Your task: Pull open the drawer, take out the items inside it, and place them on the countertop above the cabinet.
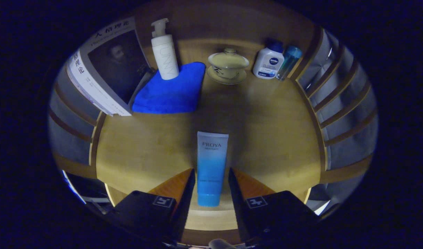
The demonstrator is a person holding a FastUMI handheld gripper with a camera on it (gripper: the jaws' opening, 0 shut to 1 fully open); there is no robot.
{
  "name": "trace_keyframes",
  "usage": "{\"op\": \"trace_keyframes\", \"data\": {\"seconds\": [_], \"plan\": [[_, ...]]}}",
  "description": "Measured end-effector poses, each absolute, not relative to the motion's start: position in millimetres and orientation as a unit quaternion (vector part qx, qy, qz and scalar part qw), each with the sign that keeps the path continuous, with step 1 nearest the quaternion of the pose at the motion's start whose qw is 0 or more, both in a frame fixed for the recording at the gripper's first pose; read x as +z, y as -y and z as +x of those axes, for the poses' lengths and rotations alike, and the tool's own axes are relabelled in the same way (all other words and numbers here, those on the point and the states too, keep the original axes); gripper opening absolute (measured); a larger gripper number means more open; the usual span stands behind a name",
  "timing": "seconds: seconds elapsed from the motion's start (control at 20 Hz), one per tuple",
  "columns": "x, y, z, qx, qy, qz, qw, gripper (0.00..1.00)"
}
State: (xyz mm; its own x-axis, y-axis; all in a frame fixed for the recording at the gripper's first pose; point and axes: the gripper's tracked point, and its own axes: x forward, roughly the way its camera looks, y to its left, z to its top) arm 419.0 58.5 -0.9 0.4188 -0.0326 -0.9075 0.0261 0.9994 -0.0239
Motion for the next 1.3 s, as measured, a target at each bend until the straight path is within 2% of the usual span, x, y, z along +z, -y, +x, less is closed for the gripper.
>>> {"op": "trace_keyframes", "data": {"seconds": [0.25,0.7,0.9,1.0,1.05,1.3], "plan": [[8,-64,408,-0.016,-0.525,0.020,0.851,0.64],[35,-68,332,0.006,-0.470,0.033,0.882,0.67],[53,-87,279,0.036,-0.416,0.031,0.908,0.68],[58,-92,253,0.049,-0.386,0.032,0.921,0.81],[61,-92,241,0.052,-0.366,0.024,0.929,0.84],[67,-93,176,0.062,-0.283,0.019,0.957,0.83]]}}
